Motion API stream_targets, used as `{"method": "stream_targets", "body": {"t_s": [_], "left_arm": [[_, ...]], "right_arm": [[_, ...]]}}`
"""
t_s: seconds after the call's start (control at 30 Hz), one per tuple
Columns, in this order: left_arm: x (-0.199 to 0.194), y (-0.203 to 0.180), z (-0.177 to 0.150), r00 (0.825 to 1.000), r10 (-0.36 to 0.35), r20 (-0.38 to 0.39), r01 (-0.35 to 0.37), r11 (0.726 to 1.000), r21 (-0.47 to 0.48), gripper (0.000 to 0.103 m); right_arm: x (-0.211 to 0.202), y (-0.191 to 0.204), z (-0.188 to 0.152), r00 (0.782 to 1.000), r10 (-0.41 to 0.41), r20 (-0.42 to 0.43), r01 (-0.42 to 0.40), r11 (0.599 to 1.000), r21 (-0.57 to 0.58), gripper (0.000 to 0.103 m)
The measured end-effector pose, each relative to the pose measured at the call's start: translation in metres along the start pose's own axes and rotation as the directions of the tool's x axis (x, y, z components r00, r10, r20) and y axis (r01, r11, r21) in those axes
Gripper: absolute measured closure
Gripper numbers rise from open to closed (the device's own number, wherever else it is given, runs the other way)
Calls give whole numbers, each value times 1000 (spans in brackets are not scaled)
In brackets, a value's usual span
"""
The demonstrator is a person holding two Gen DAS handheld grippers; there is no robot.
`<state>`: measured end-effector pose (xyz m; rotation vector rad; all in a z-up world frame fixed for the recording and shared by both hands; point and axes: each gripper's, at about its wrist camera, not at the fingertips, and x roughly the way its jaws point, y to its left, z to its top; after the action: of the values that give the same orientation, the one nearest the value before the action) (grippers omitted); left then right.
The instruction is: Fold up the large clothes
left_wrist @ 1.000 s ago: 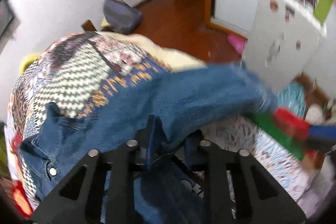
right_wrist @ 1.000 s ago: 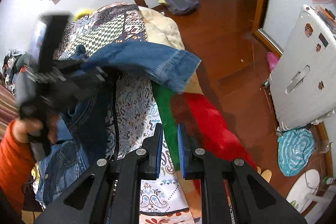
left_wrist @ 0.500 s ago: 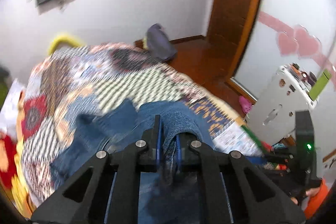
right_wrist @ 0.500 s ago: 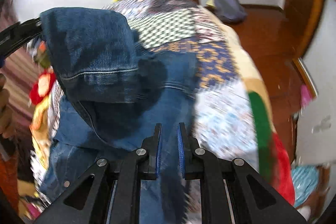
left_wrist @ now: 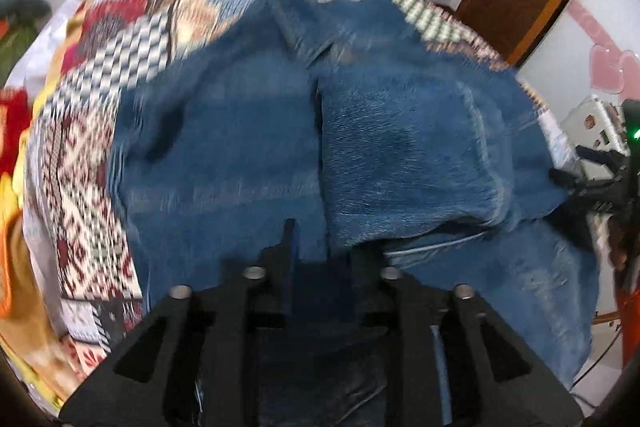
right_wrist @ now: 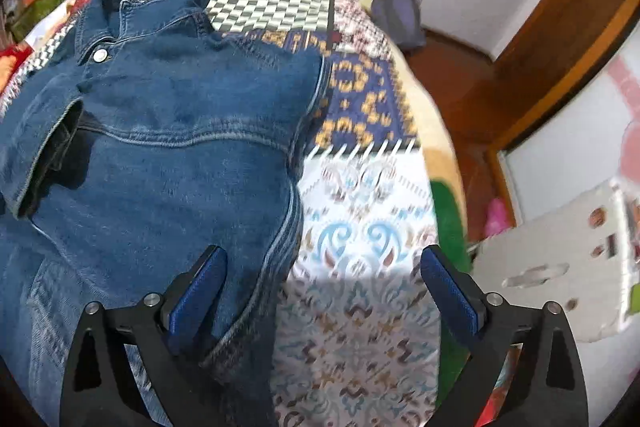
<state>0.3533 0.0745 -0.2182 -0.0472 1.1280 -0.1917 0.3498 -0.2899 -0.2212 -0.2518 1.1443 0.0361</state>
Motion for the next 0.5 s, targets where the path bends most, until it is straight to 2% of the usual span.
{"method": "stream_targets", "body": {"t_s": [0.03,0.1,0.2,0.23,0.3,0.37,0.5], "left_arm": [[4,1,-7,1000,19,-5,-19,1000,8,62],[3,-2,-15,999,46,16,-47,998,45,59],[-7,-15,-14,988,150,36,-153,980,127,43],[-9,-19,-13,987,156,46,-161,975,153,37],[-17,-31,-7,985,157,66,-168,964,206,29],[-26,-49,-4,985,141,95,-161,953,257,14],[-28,-85,6,993,60,102,-89,948,306,12]], "right_arm": [[-2,-1,-1,1000,8,2,-8,1000,10,7],[-7,-2,0,1000,14,10,-14,1000,15,7],[-16,-3,5,1000,25,19,-25,999,25,7],[-20,-2,6,999,38,25,-38,999,25,7],[-31,3,7,997,55,47,-56,998,21,7],[-40,8,10,995,66,74,-67,998,11,7],[-54,13,12,989,103,110,-104,995,8,7]]}}
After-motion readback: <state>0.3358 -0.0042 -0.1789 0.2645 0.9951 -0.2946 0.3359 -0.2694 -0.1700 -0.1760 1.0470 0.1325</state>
